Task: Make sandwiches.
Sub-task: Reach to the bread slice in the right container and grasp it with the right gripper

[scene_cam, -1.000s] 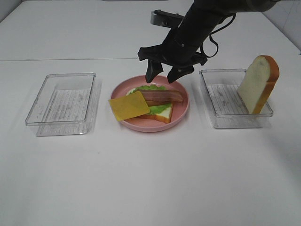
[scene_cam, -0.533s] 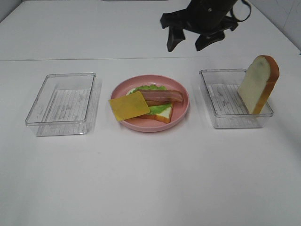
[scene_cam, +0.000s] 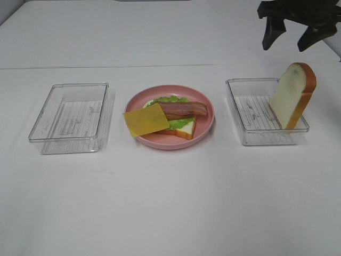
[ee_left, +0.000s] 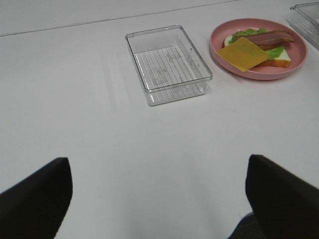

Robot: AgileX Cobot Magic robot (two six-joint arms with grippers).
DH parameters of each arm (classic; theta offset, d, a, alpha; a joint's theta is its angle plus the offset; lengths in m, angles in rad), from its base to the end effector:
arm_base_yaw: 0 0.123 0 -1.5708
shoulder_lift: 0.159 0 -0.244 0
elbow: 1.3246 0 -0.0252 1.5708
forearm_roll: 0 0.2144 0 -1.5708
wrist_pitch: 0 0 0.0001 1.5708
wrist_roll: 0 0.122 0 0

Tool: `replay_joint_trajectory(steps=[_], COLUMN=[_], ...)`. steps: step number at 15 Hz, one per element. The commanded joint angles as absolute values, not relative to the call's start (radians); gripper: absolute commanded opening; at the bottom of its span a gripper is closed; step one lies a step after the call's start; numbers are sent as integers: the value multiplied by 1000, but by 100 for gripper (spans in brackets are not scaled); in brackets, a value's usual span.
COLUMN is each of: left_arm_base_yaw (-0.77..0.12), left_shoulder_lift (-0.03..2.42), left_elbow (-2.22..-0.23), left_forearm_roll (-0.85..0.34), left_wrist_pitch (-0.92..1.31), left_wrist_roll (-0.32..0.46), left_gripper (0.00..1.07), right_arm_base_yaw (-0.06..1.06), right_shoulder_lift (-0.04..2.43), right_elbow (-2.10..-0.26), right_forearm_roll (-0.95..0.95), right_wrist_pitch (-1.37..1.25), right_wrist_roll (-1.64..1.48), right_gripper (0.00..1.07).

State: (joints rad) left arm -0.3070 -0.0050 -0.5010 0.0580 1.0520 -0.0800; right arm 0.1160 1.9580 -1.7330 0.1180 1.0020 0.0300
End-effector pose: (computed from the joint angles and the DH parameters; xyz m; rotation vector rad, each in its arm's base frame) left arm 0.0322 -0.0038 0.2472 0.2276 2.0199 -0.1748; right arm 0.3895 0.0576 0.2168 -0.0599 2.7130 0.1968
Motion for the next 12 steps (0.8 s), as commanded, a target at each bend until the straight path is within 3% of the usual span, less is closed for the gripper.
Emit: replay_joint_trajectory(steps=[1, 12], left_arm_base_yaw=[-303, -303], left_shoulder_lift=[-13, -13], left_elbow=[-498, -498], left_forearm_roll=[58, 58], left_wrist_pitch=[1047, 1047], left_wrist_roll=[-81, -81], left_gripper=[89, 89], right_arm_base_yaw=[84, 61], right_shoulder_lift=[1951, 2065], right_elbow=[-1739, -1739], right_forearm_roll=[49, -48], right_wrist_pitch=[1020, 1021], right_wrist_roll=[69, 75], right_gripper=[72, 72])
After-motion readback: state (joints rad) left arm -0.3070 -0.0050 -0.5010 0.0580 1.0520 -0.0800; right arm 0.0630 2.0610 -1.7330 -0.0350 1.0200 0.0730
